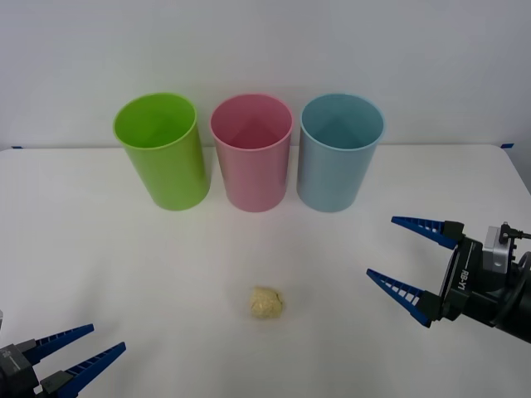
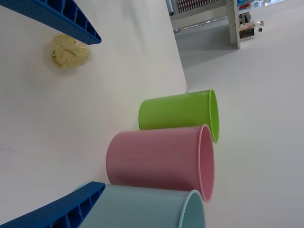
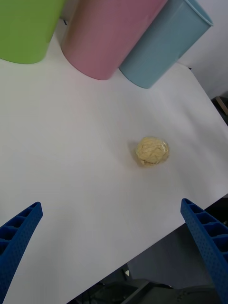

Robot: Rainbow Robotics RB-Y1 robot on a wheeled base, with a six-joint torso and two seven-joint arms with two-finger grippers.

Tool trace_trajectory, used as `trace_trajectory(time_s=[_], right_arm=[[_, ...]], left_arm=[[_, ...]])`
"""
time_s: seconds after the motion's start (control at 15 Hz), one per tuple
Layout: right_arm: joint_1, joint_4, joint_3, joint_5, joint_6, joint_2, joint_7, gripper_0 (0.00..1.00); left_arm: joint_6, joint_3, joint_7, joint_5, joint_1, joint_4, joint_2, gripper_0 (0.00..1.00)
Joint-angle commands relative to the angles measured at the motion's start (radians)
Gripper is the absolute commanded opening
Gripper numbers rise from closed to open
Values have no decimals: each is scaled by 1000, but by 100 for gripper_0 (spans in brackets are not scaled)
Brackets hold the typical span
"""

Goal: Put cans in the blue bin and PET bottles in the pink bin and trash in the green bin.

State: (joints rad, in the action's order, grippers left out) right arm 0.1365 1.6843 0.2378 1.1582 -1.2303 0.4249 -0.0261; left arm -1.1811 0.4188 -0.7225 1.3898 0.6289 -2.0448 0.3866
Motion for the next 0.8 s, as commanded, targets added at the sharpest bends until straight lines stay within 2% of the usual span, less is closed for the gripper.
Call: trace_trajectory(time_s=[0.07,0.8], right_arm=[[0,0,0,0,0,0,0,100],[25,9,14,3,-8,-9,-2,100]], left_arm=[[0,0,0,0,0,0,0,100],[0,0,0,0,0,0,0,100]])
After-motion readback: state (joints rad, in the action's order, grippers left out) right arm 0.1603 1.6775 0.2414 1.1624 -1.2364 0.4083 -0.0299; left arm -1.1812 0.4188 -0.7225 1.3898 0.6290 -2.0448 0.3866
